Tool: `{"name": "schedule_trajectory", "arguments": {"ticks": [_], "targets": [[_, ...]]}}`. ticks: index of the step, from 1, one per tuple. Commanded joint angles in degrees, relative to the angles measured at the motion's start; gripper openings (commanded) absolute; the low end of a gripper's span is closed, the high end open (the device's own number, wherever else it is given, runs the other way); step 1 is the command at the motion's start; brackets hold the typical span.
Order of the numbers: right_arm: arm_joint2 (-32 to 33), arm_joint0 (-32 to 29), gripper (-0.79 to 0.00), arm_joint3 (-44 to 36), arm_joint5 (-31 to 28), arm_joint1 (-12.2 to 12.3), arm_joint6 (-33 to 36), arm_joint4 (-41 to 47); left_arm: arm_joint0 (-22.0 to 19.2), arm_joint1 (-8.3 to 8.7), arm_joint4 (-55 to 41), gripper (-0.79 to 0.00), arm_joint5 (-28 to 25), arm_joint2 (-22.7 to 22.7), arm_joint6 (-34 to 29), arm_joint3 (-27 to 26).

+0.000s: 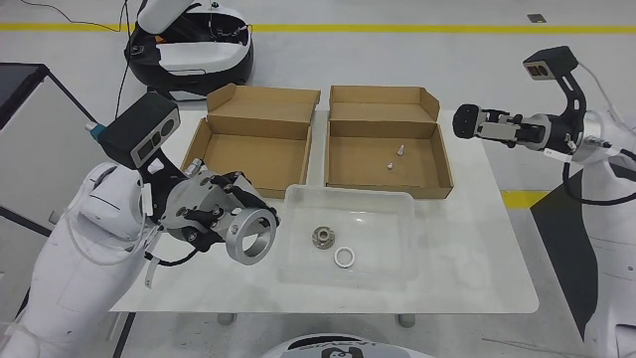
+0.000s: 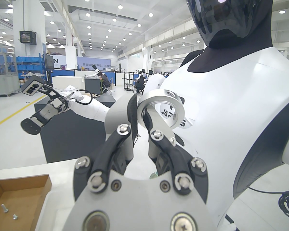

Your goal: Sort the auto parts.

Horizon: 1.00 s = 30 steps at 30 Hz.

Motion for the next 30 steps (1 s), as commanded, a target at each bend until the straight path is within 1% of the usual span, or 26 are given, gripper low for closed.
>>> {"name": "schedule_trajectory", "arguments": {"ticks": [1,3,5,8,14,19,25,30], "targets": [[0.00,0.00,0.000,0.00,0.00,0.00,0.00,0.02,0.00,0.00,0.00,-0.785,0.00,0.00,0.00,0.00],[0.00,0.00,0.000,0.00,0.00,0.00,0.00,0.02,0.08,-0.03,-0.21,-0.785,0.17,0.10,0.40,-0.16],[0.00,0.00,0.000,0.00,0.00,0.00,0.00,0.02,0.44,-0.22,-0.82,-0.785,0.83,0.55,2.09,-0.77],[0.00,0.00,0.000,0.00,0.00,0.00,0.00,0.02,0.77,-0.63,-3.85,-0.785,0.19,1.51,5.40,-0.50],[0.00,0.00,0.000,0.00,0.00,0.00,0.00,0.02,-0.23,-1.43,-10.91,-0.785,0.00,2.75,7.93,-0.47],[0.00,0.00,0.000,0.00,0.00,0.00,0.00,0.02,-0.84,-2.33,-16.02,-0.785,0.00,2.73,7.34,-0.09],[0.00,0.00,0.000,0.00,0.00,0.00,0.00,0.02,-0.44,-3.54,-20.76,-0.785,0.00,2.09,6.87,0.54],[0.00,0.00,0.000,0.00,0.00,0.00,0.00,0.02,-0.30,-4.20,-19.88,-0.785,0.00,1.03,3.86,1.92]]}}
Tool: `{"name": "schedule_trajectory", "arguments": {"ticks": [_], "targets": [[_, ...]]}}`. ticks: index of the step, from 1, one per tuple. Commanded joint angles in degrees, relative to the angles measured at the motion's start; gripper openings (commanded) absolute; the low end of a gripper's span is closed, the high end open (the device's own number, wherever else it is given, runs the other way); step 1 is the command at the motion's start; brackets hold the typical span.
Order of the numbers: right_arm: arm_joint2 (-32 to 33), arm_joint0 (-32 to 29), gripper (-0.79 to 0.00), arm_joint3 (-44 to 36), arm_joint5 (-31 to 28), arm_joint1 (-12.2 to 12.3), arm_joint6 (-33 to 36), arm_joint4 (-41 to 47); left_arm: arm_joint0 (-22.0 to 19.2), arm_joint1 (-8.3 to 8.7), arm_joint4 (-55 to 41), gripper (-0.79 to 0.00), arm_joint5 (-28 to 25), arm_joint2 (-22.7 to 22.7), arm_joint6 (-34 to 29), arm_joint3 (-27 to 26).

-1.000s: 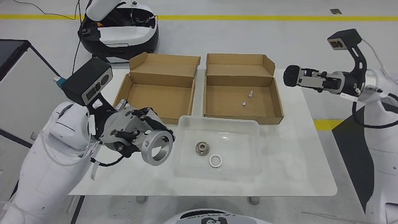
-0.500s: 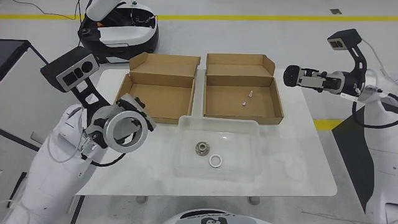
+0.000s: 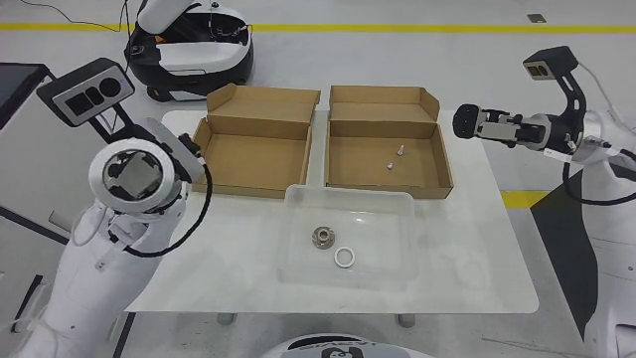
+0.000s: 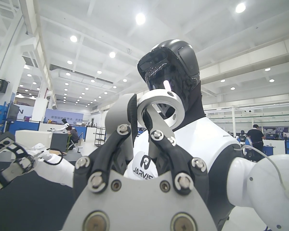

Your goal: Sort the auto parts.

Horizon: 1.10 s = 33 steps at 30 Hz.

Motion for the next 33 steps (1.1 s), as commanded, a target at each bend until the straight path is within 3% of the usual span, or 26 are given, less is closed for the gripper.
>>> {"name": "schedule_trajectory", "arguments": {"ticks": [1,15,24,33], "targets": [[0.00,0.00,0.000,0.00,0.00,0.00,0.00,0.02,0.15,-0.15,1.42,-0.785,0.00,-0.50,-1.25,0.78],[0.00,0.00,0.000,0.00,0.00,0.00,0.00,0.02,3.00,-0.33,18.69,-0.785,5.79,-6.07,-1.88,0.87],[0.00,0.00,0.000,0.00,0.00,0.00,0.00,0.02,5.15,-0.90,11.83,-0.785,3.71,-5.46,2.45,-1.04],[0.00,0.00,0.000,0.00,0.00,0.00,0.00,0.02,5.52,-1.19,6.76,-0.785,2.58,-5.88,1.22,-1.28]]}}
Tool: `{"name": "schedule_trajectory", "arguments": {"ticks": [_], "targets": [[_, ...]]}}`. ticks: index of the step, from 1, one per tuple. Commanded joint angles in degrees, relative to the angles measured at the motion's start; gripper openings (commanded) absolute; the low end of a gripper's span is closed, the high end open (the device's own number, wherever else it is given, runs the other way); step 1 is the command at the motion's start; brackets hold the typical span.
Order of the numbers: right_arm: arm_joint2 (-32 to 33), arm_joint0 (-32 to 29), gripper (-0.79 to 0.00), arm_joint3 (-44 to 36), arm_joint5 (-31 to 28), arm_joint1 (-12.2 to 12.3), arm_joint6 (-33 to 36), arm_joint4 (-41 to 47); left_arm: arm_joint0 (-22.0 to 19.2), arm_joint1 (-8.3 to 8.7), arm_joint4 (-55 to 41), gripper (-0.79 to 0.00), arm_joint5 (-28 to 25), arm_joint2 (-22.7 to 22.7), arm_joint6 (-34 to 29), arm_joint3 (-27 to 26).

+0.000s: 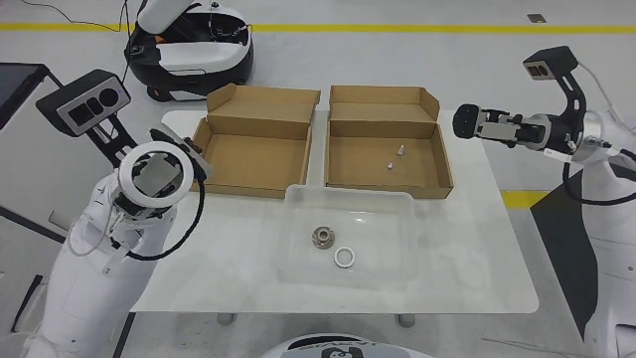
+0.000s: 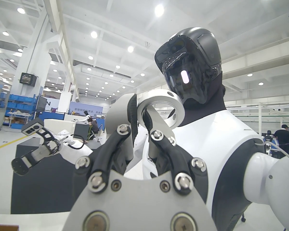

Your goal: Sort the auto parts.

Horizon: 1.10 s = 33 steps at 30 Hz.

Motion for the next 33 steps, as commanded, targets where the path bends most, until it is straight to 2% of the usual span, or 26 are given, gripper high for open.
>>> {"name": "schedule_trajectory", "arguments": {"ticks": [1,5,8,16,33], "targets": [[0.00,0.00,0.000,0.00,0.00,0.00,0.00,0.02,0.10,-0.04,-0.45,-0.785,0.02,-0.23,-0.54,-0.04],[0.00,0.00,0.000,0.00,0.00,0.00,0.00,0.02,0.26,-0.03,1.12,-0.785,0.84,-1.52,-2.15,0.53],[0.00,0.00,0.000,0.00,0.00,0.00,0.00,0.02,0.49,0.19,6.95,-0.785,3.68,-3.34,-4.71,1.08],[0.00,0.00,0.000,0.00,0.00,0.00,0.00,0.02,1.34,0.01,10.79,-0.785,5.53,-4.11,-4.15,0.15],[0.00,0.00,0.000,0.00,0.00,0.00,0.00,0.02,1.27,-0.54,5.17,-0.785,3.98,-2.86,-3.66,0.34]]}}
